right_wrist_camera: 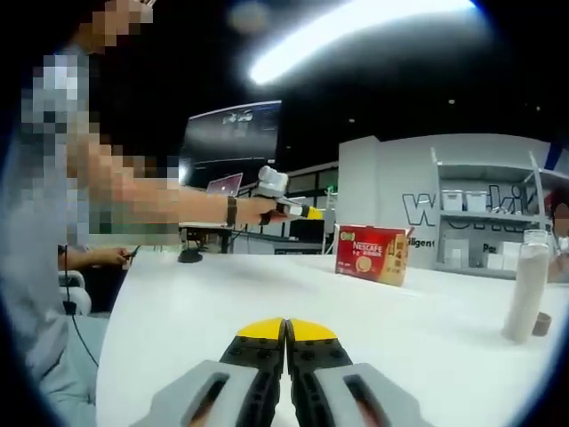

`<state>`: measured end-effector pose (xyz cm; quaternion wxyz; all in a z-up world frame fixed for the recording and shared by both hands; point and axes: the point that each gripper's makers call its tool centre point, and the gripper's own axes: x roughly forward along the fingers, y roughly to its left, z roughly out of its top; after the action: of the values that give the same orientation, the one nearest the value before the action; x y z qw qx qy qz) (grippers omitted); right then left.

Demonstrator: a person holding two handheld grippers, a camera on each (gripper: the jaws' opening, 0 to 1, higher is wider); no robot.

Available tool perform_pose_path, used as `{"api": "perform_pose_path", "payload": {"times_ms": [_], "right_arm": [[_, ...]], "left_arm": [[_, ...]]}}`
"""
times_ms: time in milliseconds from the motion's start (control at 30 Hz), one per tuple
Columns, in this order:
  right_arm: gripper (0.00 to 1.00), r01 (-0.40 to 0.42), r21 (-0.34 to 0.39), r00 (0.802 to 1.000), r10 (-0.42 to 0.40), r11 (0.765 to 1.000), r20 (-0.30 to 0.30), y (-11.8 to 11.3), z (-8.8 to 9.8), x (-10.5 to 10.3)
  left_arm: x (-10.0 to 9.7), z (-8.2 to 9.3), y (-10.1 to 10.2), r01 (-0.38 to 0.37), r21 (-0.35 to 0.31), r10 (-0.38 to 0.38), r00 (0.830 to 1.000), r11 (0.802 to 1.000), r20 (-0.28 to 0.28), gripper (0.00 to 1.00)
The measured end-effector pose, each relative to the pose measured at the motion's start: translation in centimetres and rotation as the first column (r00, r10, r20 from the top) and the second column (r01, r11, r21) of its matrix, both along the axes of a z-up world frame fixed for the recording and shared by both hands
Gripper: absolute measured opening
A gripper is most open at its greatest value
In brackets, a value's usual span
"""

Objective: Tear open the coffee pouch, take out the coffee, and pour the coffee from the pouch into the cup

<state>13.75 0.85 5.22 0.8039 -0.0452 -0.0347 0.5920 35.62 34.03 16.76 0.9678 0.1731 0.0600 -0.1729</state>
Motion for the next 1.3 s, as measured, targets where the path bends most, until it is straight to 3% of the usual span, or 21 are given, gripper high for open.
{"api": "perform_pose_path", "payload": {"times_ms": [133,300,333,500,600,667,867,933,967,1067,1133,1300], "right_arm": [[0.02,0.001,0.002,1.000,-0.001,1.000,0.002,0.1,0.1,-0.1],[0.02,-0.001,0.003,1.000,0.001,1.000,0.003,0.2,0.1,-0.2],[0.02,-0.001,0.003,1.000,0.001,1.000,0.003,0.2,0.2,-0.3],[0.02,-0.001,0.010,1.000,0.001,1.000,0.002,0.2,0.3,-0.3],[0.02,-0.002,0.013,1.000,0.002,1.000,0.002,0.2,0.4,-0.4],[0.02,-0.002,0.016,1.000,0.002,1.000,0.003,0.2,0.4,-0.5],[0.02,0.000,0.027,1.000,0.000,1.000,0.005,0.1,0.7,-0.5],[0.02,0.002,0.033,1.000,-0.002,0.999,0.004,0.1,0.8,-0.5],[0.02,0.002,0.034,1.000,-0.003,0.999,0.004,0.1,0.8,-0.5],[0.02,0.001,0.033,1.000,-0.001,0.999,0.004,0.1,0.8,-0.6],[0.02,0.000,0.029,1.000,0.000,1.000,0.005,0.1,0.7,-0.7],[0.02,0.003,0.032,1.000,-0.003,0.999,0.004,0.1,0.8,-0.7]], "left_arm": [[1.5,-0.2,0.0,0.003,0.039,-0.002,1.000,0.999,-0.011,0.05],[3.8,-0.1,0.6,0.015,0.136,-0.013,1.000,0.991,-0.017,0.07],[4.4,0.2,0.8,0.017,0.191,-0.017,1.000,0.982,0.000,0.08],[5.8,0.0,1.2,0.023,0.308,-0.018,1.000,0.951,-0.017,0.16],[6.9,-0.1,1.6,0.014,0.348,-0.006,1.000,0.937,-0.026,0.19],[7.7,-0.2,2.1,0.003,0.391,0.010,0.999,0.920,-0.031,0.25],[10.2,-0.6,2.9,-0.003,0.439,0.041,0.996,0.899,-0.077,0.42],[10.7,-1.0,3.5,-0.001,0.460,0.061,0.991,0.888,-0.115,0.49],[10.8,-1.1,3.6,0.001,0.468,0.063,0.991,0.884,-0.121,0.50],[11.4,-1.7,4.7,0.017,0.540,0.089,0.982,0.841,-0.169,0.50],[11.8,-1.9,4.6,0.048,0.540,0.069,0.978,0.840,-0.194,0.51],[12.6,-2.7,4.9,0.071,0.578,0.084,0.968,0.813,-0.238,0.50]]}}
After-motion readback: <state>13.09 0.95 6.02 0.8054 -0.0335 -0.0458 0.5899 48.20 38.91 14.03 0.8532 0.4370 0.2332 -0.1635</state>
